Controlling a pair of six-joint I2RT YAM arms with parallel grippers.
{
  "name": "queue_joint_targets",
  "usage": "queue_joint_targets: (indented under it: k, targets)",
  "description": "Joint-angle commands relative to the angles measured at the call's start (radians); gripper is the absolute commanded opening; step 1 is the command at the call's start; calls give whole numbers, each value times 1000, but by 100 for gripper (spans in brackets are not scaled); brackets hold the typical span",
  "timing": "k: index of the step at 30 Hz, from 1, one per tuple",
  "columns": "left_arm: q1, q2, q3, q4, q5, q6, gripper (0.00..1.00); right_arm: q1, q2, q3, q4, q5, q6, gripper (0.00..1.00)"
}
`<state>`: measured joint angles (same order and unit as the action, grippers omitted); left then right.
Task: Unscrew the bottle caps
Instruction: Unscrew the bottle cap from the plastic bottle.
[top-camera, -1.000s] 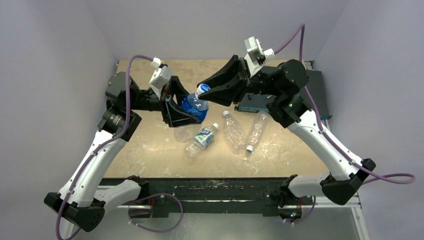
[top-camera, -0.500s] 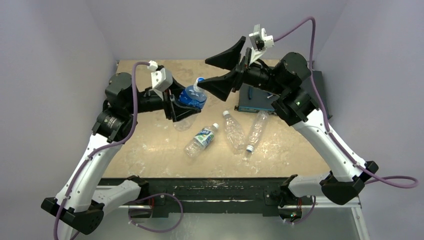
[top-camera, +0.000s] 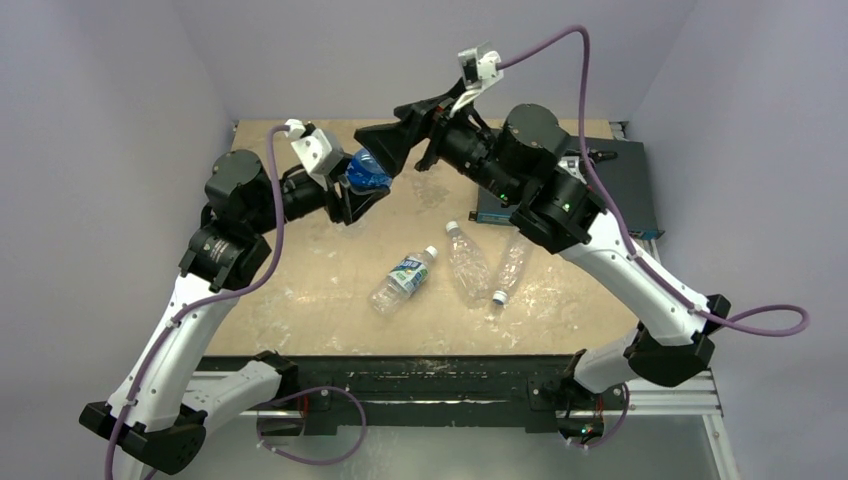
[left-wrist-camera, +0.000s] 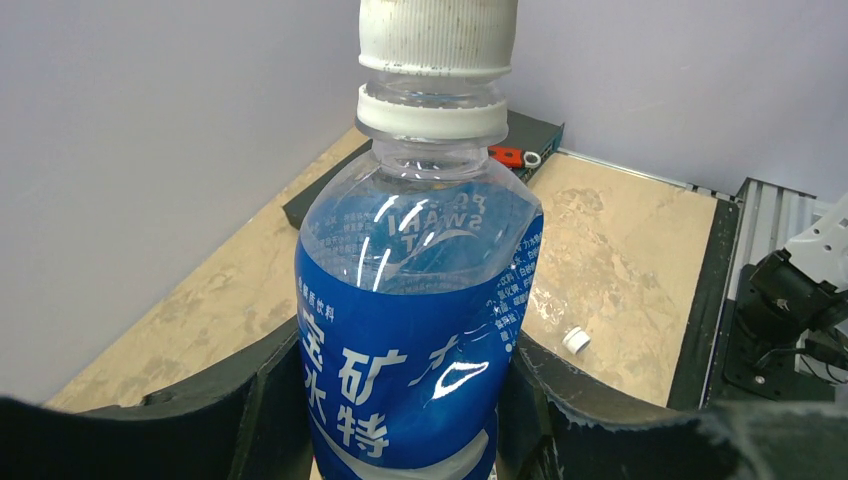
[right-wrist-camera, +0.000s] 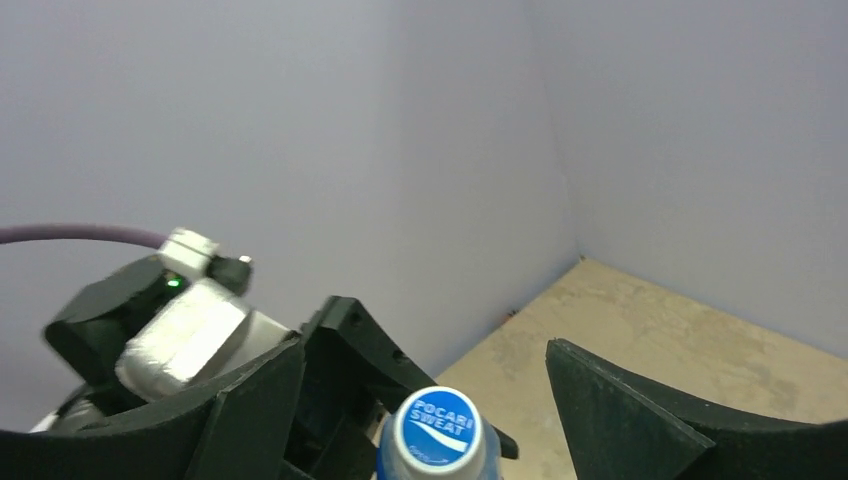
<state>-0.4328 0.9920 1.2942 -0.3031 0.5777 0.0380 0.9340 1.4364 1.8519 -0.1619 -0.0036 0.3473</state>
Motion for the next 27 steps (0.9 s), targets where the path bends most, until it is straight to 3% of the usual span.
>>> queue_joint_targets:
  k: [1,6,12,22,27]
  targets:
    - [3,-8,1,19,-41,22,6,9,18,35,-28,146,-8,92]
    - [3,-10,1,18,-41,19,7,10,15,15,12,140,12,83]
    - [3,-7,1,21,-46,15,7,12,35,14,15,124,35,63]
    - [3,0,-1,19,-59,16,7,22,36,-18,22,97,45,64]
    - [3,5,1,15,-70,17,7,33,31,-26,28,105,41,53]
